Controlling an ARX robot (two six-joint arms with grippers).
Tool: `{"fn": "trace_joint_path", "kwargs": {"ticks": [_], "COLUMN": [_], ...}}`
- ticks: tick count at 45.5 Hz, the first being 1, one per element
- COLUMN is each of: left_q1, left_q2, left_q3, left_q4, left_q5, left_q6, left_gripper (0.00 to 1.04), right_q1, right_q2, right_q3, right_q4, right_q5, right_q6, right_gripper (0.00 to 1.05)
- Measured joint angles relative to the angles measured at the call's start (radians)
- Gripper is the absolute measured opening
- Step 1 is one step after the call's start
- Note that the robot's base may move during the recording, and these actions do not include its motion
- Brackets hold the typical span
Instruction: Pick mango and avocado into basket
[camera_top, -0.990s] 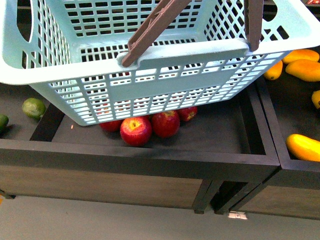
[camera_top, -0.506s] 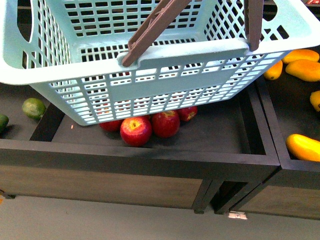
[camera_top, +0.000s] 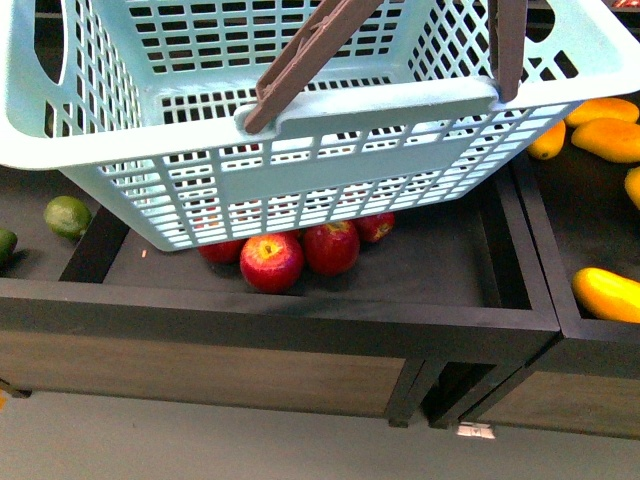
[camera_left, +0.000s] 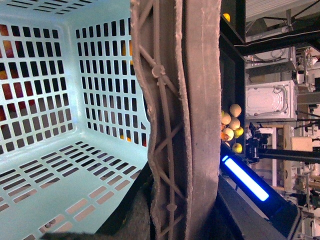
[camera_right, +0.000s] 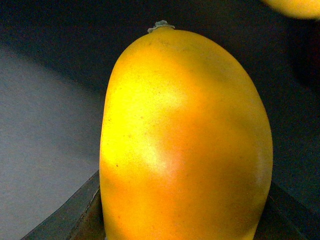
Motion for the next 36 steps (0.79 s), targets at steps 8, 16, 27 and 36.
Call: {"fn": "trace_joint_path", "kwargs": {"ticks": [8, 16, 27, 36], "left_q1": [0.000, 0.000, 0.000, 0.000], "left_q2": [0.000, 0.000, 0.000, 0.000], "left_q3": [0.000, 0.000, 0.000, 0.000], "left_q4": [0.000, 0.000, 0.000, 0.000], "left_q5": [0.000, 0.000, 0.000, -0.001], "left_q6": [0.000, 0.000, 0.000, 0.000], "left_gripper": [0.20, 0.20, 0.20, 0.20], "right_q1": [-0.004, 0.003, 0.103, 0.284], "right_q2": [-0.248, -0.561, -1.016, -1.238], "right_q3": [-0.258, -0.571, -0.946, -1.047], "right_q4": [0.137, 0.315, 0.437, 0.487], "right_q5": [-0.100, -0.192, -0.300, -0.292], "right_q6": [0.017, 0.048, 0.143, 0.224], "right_gripper": [0.63, 0.63, 0.63, 0.62]}}
